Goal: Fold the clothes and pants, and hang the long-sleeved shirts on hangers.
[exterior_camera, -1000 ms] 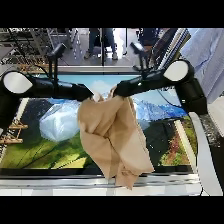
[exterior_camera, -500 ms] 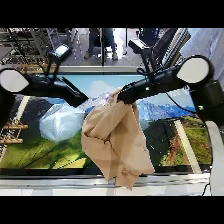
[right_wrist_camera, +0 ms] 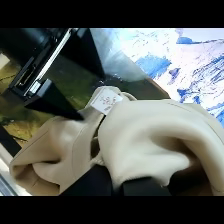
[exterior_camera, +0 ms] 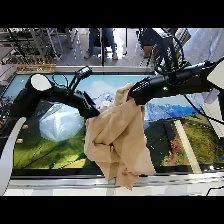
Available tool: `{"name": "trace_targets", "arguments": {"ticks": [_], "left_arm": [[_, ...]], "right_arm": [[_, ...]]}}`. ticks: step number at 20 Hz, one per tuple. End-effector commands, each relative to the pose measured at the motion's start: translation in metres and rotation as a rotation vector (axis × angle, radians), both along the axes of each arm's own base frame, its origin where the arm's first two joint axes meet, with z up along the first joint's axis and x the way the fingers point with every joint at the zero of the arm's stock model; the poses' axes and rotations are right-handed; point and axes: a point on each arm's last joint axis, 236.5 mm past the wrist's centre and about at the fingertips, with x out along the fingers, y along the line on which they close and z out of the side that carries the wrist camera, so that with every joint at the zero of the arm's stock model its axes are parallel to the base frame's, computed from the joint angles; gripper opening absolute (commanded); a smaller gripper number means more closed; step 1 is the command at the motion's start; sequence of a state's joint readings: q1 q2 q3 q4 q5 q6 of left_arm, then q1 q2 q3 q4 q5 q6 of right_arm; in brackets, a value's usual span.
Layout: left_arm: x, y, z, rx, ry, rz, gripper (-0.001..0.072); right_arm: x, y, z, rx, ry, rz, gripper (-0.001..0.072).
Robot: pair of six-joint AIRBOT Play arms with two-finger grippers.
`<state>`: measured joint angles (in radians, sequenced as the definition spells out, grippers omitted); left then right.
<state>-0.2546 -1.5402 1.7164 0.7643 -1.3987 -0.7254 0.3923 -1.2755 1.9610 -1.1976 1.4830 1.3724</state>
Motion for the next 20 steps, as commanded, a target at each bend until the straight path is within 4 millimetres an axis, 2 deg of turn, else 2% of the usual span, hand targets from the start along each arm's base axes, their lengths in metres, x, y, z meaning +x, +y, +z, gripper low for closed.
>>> {"name": "trace_targets", "arguments": {"ticks": [1, 3, 4, 5, 7, 9, 12, 20], "left_arm": [[-0.036, -0.005, 0.006, -0.196, 0.294, -0.146, 0.0715], [-0.052, -0.001, 0.008, -0.259, 0.409, -0.229, 0.0714], [-0.064, 0.000, 0.024, -0.349, 0.468, -0.303, 0.0714], [-0.067, 0.000, 0.047, -0.472, 0.513, -0.347, 0.0713], [-0.056, 0.009, 0.081, -0.646, 0.495, -0.353, 0.0714], [-0.046, 0.022, 0.092, -0.699, 0.479, -0.327, 0.0714], [-0.042, 0.028, 0.069, -0.595, 0.534, -0.267, 0.0714], [-0.080, -0.017, -0.006, -0.223, 0.591, -0.297, 0.0693]], "right_arm": [[0.002, -0.005, 0.003, -0.001, -0.007, -0.032, 0.0029], [0.003, -0.005, 0.002, -0.003, -0.008, -0.034, 0.0029], [0.003, -0.006, 0.002, -0.006, -0.010, -0.037, 0.0029], [0.004, -0.007, 0.002, -0.009, -0.011, -0.040, 0.0029], [0.004, -0.007, 0.002, -0.009, -0.011, -0.043, 0.0029], [0.005, -0.007, 0.002, -0.009, -0.012, -0.044, 0.0029], [0.009, -0.007, 0.006, 0.002, -0.034, -0.054, 0.0029], [0.014, -0.005, 0.011, 0.020, -0.057, -0.061, 0.0029]]}}
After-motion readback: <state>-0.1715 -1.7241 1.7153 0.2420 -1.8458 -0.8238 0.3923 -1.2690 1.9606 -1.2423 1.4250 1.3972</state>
